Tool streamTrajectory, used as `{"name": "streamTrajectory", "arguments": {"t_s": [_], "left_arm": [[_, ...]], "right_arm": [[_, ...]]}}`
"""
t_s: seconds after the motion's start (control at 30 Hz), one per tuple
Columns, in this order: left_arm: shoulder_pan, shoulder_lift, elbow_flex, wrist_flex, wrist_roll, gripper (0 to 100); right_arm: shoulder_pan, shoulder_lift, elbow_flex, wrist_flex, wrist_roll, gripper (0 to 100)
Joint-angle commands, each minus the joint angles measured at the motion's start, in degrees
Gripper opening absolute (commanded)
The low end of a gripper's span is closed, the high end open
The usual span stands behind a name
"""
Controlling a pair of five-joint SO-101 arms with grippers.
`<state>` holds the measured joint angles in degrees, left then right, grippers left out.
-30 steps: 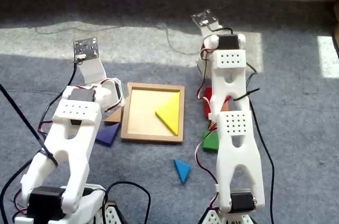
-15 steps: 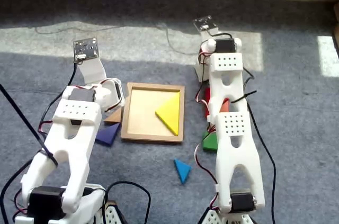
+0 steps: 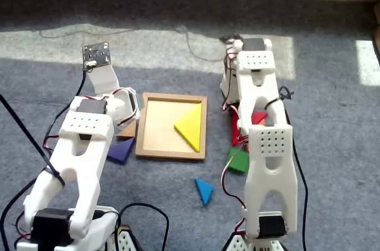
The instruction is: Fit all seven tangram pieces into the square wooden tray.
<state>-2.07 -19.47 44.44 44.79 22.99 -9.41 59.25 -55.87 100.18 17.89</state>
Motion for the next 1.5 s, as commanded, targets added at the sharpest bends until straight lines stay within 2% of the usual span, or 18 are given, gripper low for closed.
{"name": "streamTrajectory", "arguments": {"t_s": [0.0,0.3,0.53,0.77,1.0,1.13,1.3,1.37,1.47], "left_arm": [[-0.2,-2.2,-0.7,-1.1,0.3,22],[-0.3,-2.1,-0.7,-1.1,0.3,22],[-0.3,-2.1,-0.7,-1.1,0.3,22],[-0.4,-2.1,-0.7,-1.1,0.3,22],[-0.5,-2.2,-0.7,-0.9,0.3,22],[-0.5,-2.2,-0.4,-0.8,0.3,22],[-0.6,-2.2,-0.3,-0.8,0.3,22],[-1.4,-2.2,-0.3,-0.8,0.3,22],[-1.8,-2.0,-0.3,-1.0,0.3,22]], "right_arm": [[-0.5,-8.0,12.5,0.8,1.7,1.1],[1.3,-20.3,26.2,0.8,17.3,0.5],[1.8,-35.9,40.7,0.7,21.0,0.5],[2.4,-54.6,58.7,-3.0,19.3,0.5],[1.6,-74.2,81.0,-23.9,-1.6,0.5],[-0.9,-79.8,88.8,-28.3,-17.6,0.6],[-2.2,-78.2,89.5,-32.0,-38.8,0.6],[-2.1,-76.7,89.8,-35.2,-43.8,0.6],[-2.2,-74.4,91.1,-40.0,-46.9,0.6]]}}
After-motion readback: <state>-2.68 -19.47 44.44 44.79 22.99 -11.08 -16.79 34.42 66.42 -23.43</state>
